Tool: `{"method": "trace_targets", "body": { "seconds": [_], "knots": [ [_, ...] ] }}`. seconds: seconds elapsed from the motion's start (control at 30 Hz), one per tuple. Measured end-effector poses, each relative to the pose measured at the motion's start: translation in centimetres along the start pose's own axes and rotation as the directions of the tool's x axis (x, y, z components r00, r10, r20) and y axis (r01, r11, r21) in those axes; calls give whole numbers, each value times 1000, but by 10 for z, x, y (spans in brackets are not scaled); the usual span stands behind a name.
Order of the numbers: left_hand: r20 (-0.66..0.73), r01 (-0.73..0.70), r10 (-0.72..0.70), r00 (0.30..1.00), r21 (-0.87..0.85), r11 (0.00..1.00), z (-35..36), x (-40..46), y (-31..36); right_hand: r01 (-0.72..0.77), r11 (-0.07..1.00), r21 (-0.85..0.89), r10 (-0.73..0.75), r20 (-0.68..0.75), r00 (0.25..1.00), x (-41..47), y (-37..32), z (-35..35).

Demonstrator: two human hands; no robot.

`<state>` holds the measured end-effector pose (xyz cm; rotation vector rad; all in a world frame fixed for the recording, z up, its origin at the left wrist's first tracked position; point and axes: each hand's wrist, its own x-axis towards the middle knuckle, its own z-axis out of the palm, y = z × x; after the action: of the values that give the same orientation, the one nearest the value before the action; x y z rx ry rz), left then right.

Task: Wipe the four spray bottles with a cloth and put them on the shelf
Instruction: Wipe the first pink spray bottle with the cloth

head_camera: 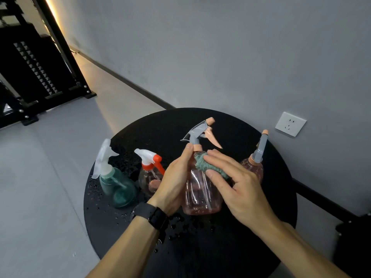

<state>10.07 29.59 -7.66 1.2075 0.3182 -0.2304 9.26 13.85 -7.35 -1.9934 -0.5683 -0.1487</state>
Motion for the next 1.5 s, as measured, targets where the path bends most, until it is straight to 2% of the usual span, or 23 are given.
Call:
{"method": "trace_targets", "body": {
  "seconds": [0.13, 0.23, 0.33, 0.43, 0.53, 0.8, 0.9, 1.2, 1.3, 1.4, 1.5],
  "knots": [
    [-32, 28, -34, 999, -162, 986, -5, 4, 2, 17, 999, 39, -18, 5, 1000, -13, -3, -4],
    [17, 35, -32, 999, -195, 980, -3, 2, 5, 42, 997, 61, -41, -4, 999, -21, -6, -6],
    [70, -12, 21, 997, -130, 991, 4, -4, 5, 43, 996, 76, -41, -28, 999, -21, -5, -10],
    [51, -43, 50, 997, -131, 990, 7, -6, 1, 11, 995, 103, -9, -27, 1000, -15, -2, -13],
    [29, -35, 39, 999, -134, 990, 5, -4, -3, -17, 993, 117, 19, -15, 1000, -7, 0, -12],
    [134, 19, -33, 990, 103, 994, 8, -5, -8, -15, 994, 111, 22, -65, 998, 10, 4, -8],
    [133, 49, -66, 989, 127, 991, 10, -4, -7, -18, 997, 71, 24, -80, 997, 11, 6, -4],
    [101, 43, -43, 994, 1, 999, 5, -3, -11, -69, 993, 91, 77, -77, 994, 7, 1, -1],
    [63, 53, -47, 997, -106, 993, 2, -1, -9, -83, 990, 110, 90, -59, 994, -3, 0, -3],
    [27, 13, -9, 1000, -153, 988, 2, 1, -8, -70, 991, 110, 76, -56, 996, -14, -3, -6],
    [80, 23, -9, 997, -170, 985, 4, 0, -6, -16, 997, 81, 22, -74, 997, -24, -6, -10]
  ]
}}
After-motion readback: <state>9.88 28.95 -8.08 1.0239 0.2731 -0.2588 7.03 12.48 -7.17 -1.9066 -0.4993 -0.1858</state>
